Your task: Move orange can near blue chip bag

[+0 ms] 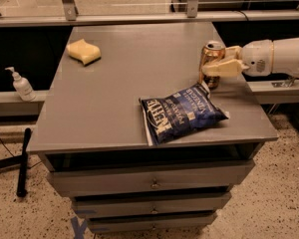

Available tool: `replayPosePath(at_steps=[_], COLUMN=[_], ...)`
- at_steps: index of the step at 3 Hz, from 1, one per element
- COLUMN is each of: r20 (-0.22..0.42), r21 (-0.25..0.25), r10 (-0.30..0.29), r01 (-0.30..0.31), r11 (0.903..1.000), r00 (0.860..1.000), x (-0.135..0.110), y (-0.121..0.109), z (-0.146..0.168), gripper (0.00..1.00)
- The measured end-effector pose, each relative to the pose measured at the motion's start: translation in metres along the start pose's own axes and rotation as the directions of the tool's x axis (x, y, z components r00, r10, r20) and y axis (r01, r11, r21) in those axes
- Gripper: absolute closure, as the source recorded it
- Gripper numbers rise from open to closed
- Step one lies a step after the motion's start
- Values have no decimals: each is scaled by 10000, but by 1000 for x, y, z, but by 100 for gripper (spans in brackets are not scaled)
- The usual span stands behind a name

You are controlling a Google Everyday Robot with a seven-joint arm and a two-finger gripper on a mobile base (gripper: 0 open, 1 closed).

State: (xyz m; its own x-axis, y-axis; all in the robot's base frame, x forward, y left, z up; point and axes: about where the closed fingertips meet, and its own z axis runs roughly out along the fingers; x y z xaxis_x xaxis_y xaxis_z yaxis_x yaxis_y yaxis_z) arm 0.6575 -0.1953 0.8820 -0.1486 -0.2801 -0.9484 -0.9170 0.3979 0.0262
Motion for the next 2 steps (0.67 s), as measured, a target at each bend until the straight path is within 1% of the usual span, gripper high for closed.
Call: replayPosePath(at_steps=[1, 2], r20=[51, 145], r21=[-281, -517], r10=[-328, -466], r01=[329, 473], r11=[9991, 9975], r00=[9994, 9988], x=[-1, -2], y=[7, 16], z=[-4, -9], gripper=[59, 36])
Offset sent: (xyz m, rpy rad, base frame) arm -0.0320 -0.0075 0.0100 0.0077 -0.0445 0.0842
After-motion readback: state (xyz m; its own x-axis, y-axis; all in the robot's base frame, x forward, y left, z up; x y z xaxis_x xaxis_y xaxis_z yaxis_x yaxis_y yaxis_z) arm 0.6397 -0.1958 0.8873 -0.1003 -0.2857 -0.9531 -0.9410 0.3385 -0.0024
